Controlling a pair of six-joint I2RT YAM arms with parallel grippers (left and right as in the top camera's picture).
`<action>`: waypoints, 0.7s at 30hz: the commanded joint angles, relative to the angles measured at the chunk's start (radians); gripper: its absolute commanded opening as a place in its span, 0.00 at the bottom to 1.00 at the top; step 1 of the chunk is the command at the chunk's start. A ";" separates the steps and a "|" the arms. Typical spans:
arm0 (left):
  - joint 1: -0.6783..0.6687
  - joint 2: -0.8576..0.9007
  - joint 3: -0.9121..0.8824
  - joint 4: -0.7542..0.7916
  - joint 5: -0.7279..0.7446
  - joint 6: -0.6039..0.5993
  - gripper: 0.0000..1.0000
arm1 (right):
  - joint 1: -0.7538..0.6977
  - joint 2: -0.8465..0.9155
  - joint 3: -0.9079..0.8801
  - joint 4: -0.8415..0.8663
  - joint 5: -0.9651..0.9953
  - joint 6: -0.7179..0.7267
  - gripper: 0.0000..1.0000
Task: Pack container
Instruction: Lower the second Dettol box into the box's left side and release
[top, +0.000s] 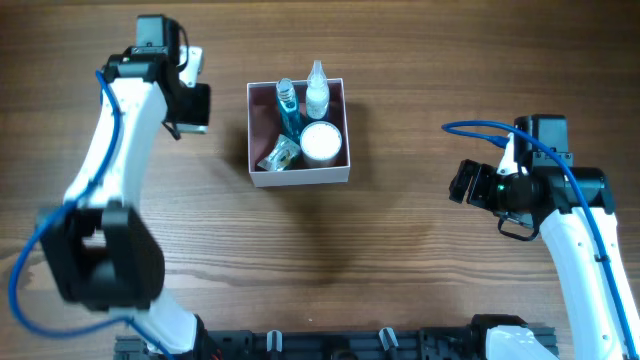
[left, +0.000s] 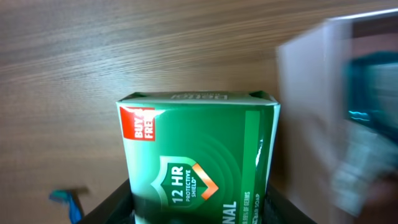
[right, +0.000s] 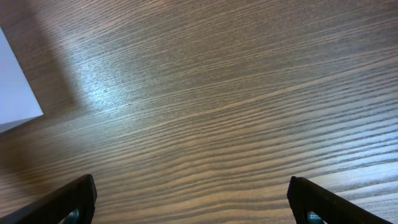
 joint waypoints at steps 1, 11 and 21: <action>-0.100 -0.127 0.003 -0.065 0.025 -0.197 0.04 | 0.002 0.003 -0.003 -0.002 -0.012 -0.013 1.00; -0.308 -0.167 0.003 -0.141 0.182 -0.531 0.04 | 0.002 0.003 -0.003 -0.006 -0.012 -0.013 1.00; -0.339 -0.103 0.002 -0.141 0.144 -0.556 0.04 | 0.002 0.003 -0.003 -0.021 -0.012 -0.020 1.00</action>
